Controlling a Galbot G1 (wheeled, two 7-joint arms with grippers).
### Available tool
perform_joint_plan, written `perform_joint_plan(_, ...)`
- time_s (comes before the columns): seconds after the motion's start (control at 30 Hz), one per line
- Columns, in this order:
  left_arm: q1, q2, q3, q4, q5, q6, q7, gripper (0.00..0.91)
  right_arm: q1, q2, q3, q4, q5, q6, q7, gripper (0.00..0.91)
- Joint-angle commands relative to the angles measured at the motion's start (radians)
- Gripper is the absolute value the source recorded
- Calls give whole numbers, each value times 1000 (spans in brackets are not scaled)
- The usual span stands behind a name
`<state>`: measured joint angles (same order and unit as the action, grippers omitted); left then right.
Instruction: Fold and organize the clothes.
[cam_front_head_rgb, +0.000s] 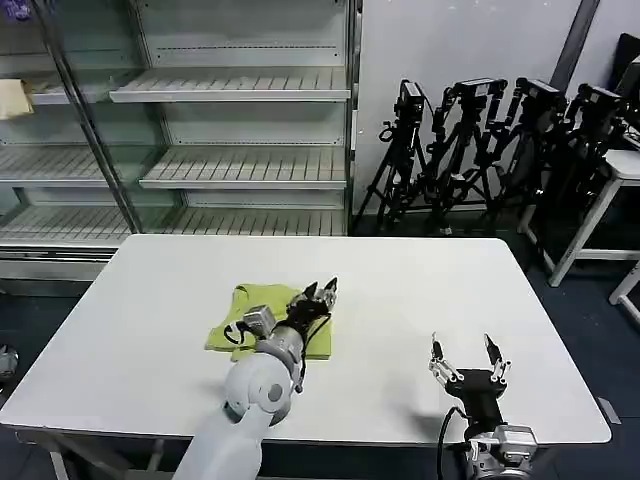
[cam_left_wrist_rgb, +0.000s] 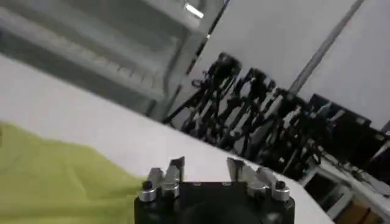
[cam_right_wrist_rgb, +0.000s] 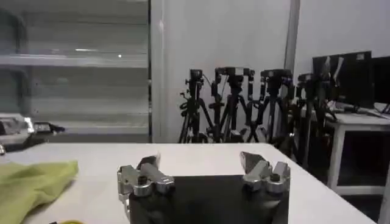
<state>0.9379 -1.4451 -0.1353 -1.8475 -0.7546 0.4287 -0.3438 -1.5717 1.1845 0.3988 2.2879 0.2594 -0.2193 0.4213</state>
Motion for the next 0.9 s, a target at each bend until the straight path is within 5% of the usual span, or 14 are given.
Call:
perform_joint_plan(0.03, 263, 42, -202, -237, 358, -121, 134, 907, 7, -12, -12, 14, -26, 38, -36, 907)
perform_joint_plan(0.27, 670, 27, -414, -453, 708, -313, 236, 907, 16, -33, -52, 3, -91, 76, -66, 907)
perform_joint_plan(0.9, 815, -132, -480, -530, 823, -341, 282, 907, 2, -43, -126, 16, -145, 100, -74, 907)
